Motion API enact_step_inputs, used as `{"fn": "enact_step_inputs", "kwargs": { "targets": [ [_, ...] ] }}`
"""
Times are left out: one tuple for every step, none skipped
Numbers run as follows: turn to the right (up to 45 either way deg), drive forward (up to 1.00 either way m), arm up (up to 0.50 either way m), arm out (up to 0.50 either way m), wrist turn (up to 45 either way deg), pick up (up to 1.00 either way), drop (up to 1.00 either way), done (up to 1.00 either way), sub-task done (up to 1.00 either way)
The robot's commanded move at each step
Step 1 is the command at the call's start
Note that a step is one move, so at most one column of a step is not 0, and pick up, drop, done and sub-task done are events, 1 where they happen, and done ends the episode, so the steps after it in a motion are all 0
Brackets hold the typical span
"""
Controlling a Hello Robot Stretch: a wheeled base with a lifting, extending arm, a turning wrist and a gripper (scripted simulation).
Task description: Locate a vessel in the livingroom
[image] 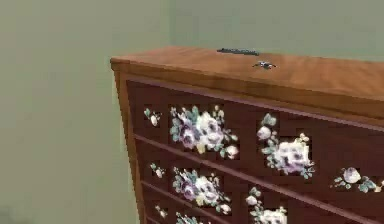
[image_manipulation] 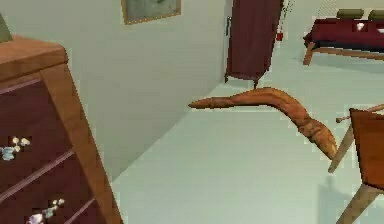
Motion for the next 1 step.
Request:
{"fn": "enact_step_inputs", "kwargs": {
  "targets": [
    [-45.0, 0.0, 0.0, 0.0, 0.0, 0.0, 0.0, 0.0, 0.0]
  ]
}}
